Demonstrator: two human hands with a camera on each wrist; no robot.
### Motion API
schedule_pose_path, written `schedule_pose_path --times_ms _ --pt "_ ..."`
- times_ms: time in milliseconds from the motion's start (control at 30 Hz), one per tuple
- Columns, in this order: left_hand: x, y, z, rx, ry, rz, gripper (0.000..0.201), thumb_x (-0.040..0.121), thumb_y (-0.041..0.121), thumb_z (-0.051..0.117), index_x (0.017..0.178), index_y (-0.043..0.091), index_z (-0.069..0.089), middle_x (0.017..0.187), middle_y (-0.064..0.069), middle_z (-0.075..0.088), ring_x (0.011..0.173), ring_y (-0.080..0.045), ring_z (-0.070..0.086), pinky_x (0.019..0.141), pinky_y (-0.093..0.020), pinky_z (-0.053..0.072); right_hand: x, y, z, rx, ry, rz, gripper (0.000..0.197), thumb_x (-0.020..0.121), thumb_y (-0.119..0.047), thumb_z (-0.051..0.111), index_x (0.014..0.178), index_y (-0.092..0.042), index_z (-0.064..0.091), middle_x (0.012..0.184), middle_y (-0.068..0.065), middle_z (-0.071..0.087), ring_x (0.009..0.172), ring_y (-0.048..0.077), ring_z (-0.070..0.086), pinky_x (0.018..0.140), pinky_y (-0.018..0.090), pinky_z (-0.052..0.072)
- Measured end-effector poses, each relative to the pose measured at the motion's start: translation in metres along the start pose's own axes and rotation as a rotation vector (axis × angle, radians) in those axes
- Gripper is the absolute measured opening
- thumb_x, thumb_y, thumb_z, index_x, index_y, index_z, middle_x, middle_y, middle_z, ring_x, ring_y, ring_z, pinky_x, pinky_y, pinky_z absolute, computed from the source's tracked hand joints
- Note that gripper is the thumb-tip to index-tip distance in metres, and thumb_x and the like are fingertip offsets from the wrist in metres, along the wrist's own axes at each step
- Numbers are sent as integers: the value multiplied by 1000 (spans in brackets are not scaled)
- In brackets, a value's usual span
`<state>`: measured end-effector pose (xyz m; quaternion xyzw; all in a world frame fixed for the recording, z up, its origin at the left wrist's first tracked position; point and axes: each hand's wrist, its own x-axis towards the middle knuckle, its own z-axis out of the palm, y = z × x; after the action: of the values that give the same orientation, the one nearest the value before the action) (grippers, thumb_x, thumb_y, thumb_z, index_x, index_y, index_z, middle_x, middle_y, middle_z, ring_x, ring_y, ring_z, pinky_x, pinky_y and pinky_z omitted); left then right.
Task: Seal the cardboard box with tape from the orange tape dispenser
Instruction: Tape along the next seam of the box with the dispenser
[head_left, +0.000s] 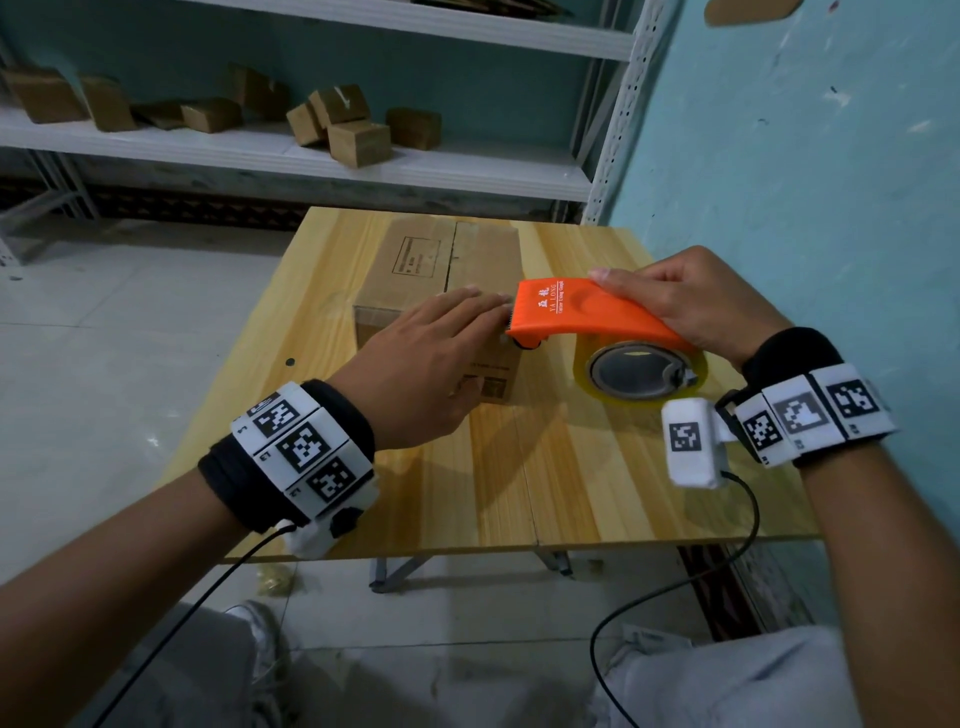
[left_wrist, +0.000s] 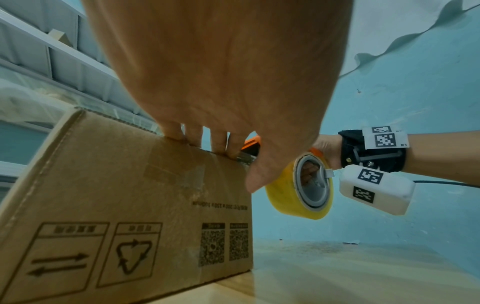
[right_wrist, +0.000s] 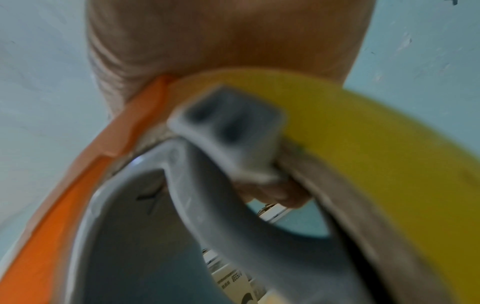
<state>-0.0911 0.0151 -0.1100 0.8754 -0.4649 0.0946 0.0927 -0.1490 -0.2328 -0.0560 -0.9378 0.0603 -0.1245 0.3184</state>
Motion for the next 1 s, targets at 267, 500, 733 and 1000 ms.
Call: schedule_pose_path --times_ms 267,500,733,1000 --pt "-1 -2 3 -1 14 7 71 92 32 51 153 22 15 159 5 18 147 -17 9 118 -34 11 -1 2 -2 11 1 -7 66 89 -57 59 74 6 71 60 20 57 42 9 52 59 22 43" --pt "0 -1 4 36 24 -9 71 93 36 49 153 23 14 159 6 16 147 -16 8 116 -33 8 -5 13 -11 42 -1 39 68 85 -58 62 69 8 67 52 11 51 39 12 48 56 24 40" --pt "-1 -2 2 4 21 -5 71 93 35 49 153 23 14 159 7 15 147 -15 7 118 -35 10 -8 18 -17 69 -5 54 67 82 -58 63 71 8 69 53 14 54 41 15 50 54 22 41" --pt "0 -1 3 12 26 -6 71 93 36 50 152 23 14 159 6 16 147 -16 7 119 -36 11 -12 25 -17 95 -5 99 57 86 -55 62 62 -3 69 43 -1 53 38 11 51 50 17 40"
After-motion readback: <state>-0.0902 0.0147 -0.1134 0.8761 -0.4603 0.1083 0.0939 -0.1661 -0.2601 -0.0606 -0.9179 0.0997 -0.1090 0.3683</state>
